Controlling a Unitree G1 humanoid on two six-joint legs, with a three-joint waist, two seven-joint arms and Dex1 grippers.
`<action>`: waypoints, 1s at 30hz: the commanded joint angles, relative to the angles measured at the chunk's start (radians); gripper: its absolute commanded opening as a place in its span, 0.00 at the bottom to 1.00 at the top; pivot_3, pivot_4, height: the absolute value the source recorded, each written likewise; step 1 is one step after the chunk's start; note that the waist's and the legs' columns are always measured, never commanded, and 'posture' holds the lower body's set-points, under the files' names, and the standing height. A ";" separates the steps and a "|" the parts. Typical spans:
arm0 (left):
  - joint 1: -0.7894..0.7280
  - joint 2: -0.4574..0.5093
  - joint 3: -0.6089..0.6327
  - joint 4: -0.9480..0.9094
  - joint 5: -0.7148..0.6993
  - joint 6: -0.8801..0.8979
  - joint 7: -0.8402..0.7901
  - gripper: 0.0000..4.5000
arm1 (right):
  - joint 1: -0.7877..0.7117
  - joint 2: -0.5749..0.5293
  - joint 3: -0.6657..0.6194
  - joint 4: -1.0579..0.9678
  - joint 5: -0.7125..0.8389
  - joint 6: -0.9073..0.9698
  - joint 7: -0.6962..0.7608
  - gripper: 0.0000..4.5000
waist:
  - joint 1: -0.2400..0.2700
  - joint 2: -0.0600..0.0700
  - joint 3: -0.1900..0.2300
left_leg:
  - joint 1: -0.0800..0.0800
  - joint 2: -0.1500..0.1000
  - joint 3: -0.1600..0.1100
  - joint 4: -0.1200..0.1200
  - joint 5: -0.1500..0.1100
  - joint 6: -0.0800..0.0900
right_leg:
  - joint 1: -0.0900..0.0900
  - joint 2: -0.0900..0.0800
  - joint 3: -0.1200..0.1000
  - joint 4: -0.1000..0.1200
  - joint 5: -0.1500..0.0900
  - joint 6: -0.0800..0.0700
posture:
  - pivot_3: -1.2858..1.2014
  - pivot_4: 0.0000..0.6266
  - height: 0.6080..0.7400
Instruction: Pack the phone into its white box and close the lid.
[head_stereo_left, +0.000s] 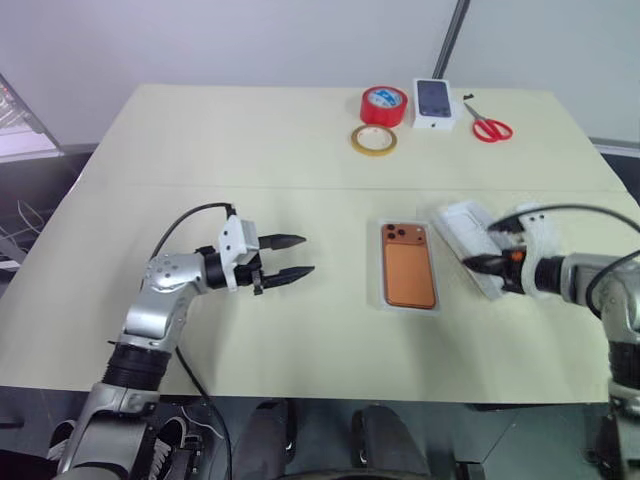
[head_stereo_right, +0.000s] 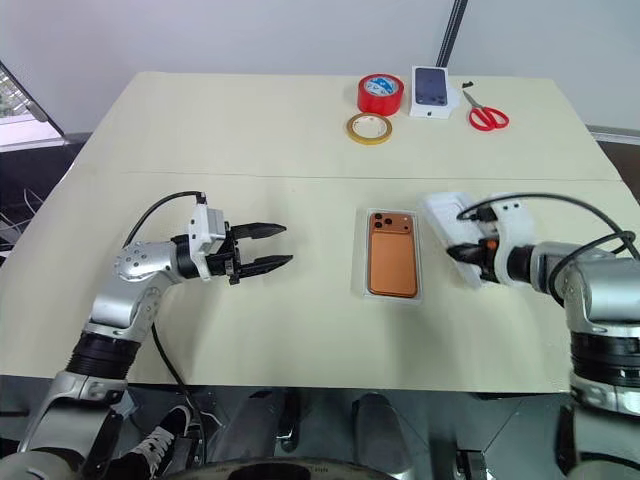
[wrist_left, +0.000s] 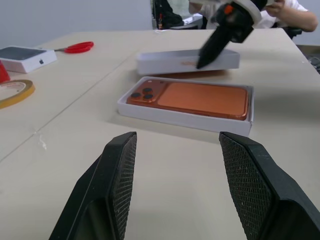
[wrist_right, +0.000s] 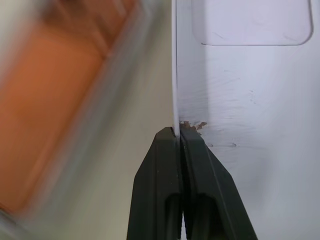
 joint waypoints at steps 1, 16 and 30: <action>-0.032 -0.004 0.017 0.010 -0.005 0.004 0.011 0.62 | -0.146 0.109 -0.177 -0.020 0.110 0.095 -0.064 0.01 | 0.001 0.001 0.000 | 0.000 0.000 0.000 0.000 0.000 0.000 | 0.000 0.000 0.000 0.000 0.000 0.000 | 0.52 0.24 1.00; -0.067 -0.089 0.018 0.010 -0.004 0.014 0.104 0.62 | -0.074 0.696 -0.386 -0.253 0.830 0.301 -0.534 0.01 | -0.003 0.001 0.000 | -0.001 -0.001 0.002 -0.008 0.004 -0.004 | -0.009 0.001 0.002 0.006 0.000 0.000 | 0.52 0.24 1.00; -0.044 -0.164 -0.034 0.009 0.007 0.029 0.127 0.01 | 0.213 0.380 0.049 -0.172 1.481 -0.182 -1.067 0.00 | -0.002 0.000 0.000 | 0.001 0.001 0.003 -0.005 0.004 -0.003 | -0.005 0.004 0.003 0.006 0.000 0.000 | 0.52 0.24 1.00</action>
